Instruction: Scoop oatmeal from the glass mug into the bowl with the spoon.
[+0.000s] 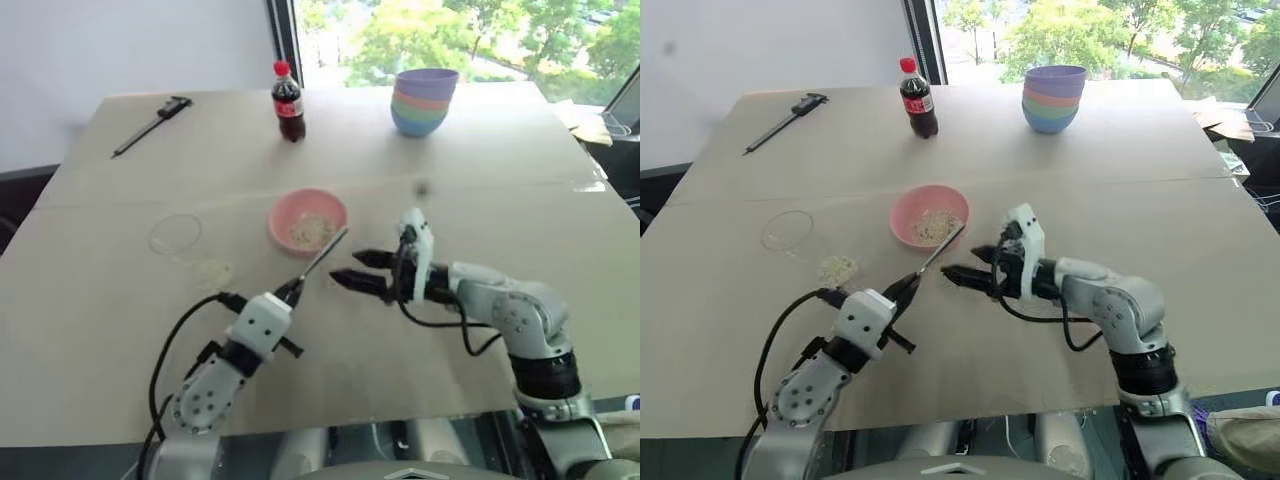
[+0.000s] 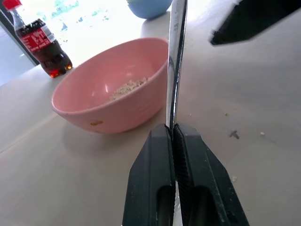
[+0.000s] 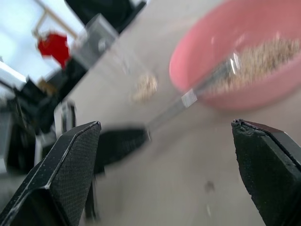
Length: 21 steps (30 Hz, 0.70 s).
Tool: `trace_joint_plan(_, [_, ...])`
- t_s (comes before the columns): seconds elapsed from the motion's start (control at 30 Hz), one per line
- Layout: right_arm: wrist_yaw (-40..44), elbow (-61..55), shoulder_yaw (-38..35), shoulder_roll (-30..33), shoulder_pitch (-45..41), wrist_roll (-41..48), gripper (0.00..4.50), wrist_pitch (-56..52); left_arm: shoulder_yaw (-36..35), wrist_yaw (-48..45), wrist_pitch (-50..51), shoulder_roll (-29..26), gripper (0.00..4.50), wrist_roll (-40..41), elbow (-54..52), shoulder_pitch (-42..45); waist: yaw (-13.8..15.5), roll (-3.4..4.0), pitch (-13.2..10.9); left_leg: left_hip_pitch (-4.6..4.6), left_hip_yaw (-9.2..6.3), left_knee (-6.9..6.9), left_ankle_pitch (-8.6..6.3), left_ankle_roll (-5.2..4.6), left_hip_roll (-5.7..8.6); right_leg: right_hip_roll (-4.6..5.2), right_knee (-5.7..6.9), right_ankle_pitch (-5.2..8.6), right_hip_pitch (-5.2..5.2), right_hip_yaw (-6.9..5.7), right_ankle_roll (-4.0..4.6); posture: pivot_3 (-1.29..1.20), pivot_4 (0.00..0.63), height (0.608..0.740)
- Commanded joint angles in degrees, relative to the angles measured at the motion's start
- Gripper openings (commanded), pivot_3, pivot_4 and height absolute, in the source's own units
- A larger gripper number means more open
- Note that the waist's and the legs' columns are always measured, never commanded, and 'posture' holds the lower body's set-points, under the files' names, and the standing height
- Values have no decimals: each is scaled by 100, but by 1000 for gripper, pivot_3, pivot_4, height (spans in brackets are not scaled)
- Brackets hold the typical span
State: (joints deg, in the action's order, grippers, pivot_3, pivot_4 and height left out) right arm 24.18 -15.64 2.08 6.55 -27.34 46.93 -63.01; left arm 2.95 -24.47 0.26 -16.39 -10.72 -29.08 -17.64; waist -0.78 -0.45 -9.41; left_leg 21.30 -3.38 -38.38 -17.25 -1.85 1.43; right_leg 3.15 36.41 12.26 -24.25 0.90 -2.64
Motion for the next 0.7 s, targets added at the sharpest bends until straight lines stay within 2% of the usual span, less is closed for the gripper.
trace_joint_plan(0.03, [-324,-66,-209,-297,-256,279,4500,-112,82,123,-292,-166,17,-213,-30,10,0,0,0,5,0,-1,0,0,1,1,3,0,-5,0,0,0,150,740])
trace_joint_plan(0.2, [-491,-39,-187,-465,-275,292,4500,-173,85,384,-490,-209,17,-355,11,-13,0,2,2,47,1,-11,4,7,8,9,24,0,-53,1,0,0,150,740])
trace_joint_plan(0.43, [-555,-17,-111,-451,-158,177,4500,-145,80,630,-538,-33,17,-260,93,91,-6,2,2,45,-1,-13,7,9,9,17,37,0,-55,-1,0,0,150,740])
trace_joint_plan(0.57, [-662,25,-139,-481,-155,150,4500,-157,86,918,-709,-47,17,-670,115,169,-7,2,2,44,-1,-15,8,10,9,3,40,0,-55,0,0,0,150,740])
trace_joint_plan(0.7, [-809,65,-215,-611,-244,222,4500,-193,64,1396,-930,-210,17,-1577,96,244,-8,2,2,44,-1,-14,8,11,10,2,41,0,-55,0,0,0,150,740])
